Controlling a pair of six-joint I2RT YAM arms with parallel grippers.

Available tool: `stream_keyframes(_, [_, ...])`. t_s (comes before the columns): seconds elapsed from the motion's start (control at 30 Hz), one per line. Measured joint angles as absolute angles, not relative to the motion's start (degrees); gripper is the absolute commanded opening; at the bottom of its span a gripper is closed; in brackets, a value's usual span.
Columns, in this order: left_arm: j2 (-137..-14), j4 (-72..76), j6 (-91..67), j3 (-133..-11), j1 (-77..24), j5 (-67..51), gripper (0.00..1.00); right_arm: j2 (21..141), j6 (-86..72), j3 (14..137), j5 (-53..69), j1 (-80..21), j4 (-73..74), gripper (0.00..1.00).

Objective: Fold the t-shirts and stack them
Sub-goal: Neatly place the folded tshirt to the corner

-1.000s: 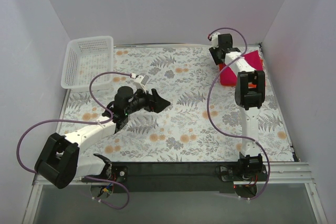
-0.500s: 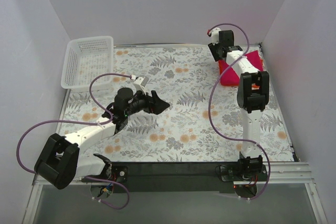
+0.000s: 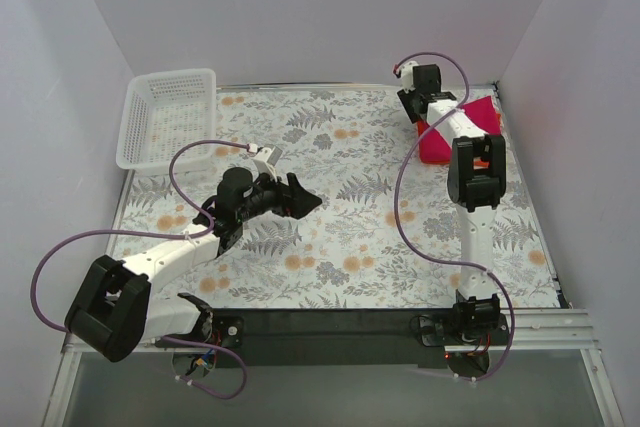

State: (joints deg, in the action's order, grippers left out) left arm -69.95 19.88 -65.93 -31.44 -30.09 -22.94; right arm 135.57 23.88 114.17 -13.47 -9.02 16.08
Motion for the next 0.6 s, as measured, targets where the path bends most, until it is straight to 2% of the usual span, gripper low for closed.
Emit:
stream_keyframes(0.07, [-69.95, 19.88, -65.87, -31.44, -30.06, -22.94, 0.74, 136.7, 24.14, 114.24, -13.82, -9.02, 16.16, 0.4])
stream_keyframes(0.13, [-69.95, 19.88, -65.84, -31.44, -29.93, -22.96, 0.74, 137.69, 24.4, 114.24, -13.82, -9.02, 16.4, 0.3])
stream_keyframes(0.17, [-69.95, 19.88, -65.84, -31.44, -29.93, -22.94, 0.74, 138.04, 24.49, 114.24, -13.74, -9.02, 16.47, 0.24])
stream_keyframes(0.2, [-69.95, 19.88, -65.84, -31.44, -29.87, -22.96, 0.74, 138.26, 24.62, 114.28, -13.63, -9.02, 16.51, 0.11])
stream_keyframes(0.27, [-69.95, 19.86, -65.84, -31.44, -29.78, -22.98, 0.74, 138.34, 24.84, 114.34, -12.49, -8.99, 16.53, 0.01])
stream_keyframes(0.6, [-69.97, 19.86, -65.82, -31.42, -29.67, -23.16, 0.74, 138.34, 24.21, 115.09, -4.93, -8.43, 16.56, 0.01])
